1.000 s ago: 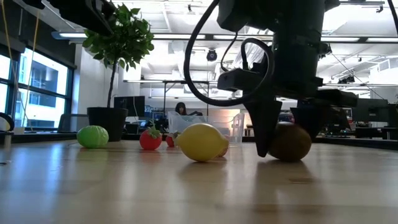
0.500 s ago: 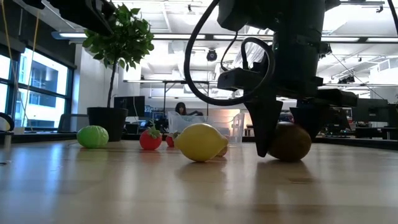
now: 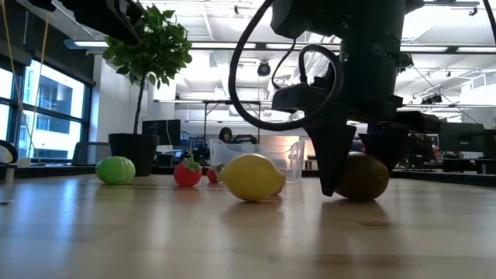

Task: Pick and placing Produce into tupperware
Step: Put the kiwi into the transparent bin

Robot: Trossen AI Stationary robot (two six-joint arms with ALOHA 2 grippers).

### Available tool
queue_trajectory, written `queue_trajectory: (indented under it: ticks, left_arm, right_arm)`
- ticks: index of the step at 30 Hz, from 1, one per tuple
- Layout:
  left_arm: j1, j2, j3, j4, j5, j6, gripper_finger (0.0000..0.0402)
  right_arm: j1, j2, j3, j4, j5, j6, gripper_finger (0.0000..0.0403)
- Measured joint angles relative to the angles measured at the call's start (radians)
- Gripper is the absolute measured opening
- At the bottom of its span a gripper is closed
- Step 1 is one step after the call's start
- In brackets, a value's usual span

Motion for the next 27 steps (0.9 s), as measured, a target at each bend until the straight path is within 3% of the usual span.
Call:
queue_trajectory:
  ticks: [13, 27]
  left_arm:
    - [0.000, 0.000, 0.000, 0.000, 0.000, 0.000, 0.0003]
    - [0.000, 0.000, 0.000, 0.000, 0.000, 0.000, 0.0003]
  right_arm:
    - [0.000, -0.089, -0.002, 0.062, 0.103, -0.130, 0.0231]
    - [-0.045, -0.287, 0.000, 0.169, 0.373, -0.303, 0.0231]
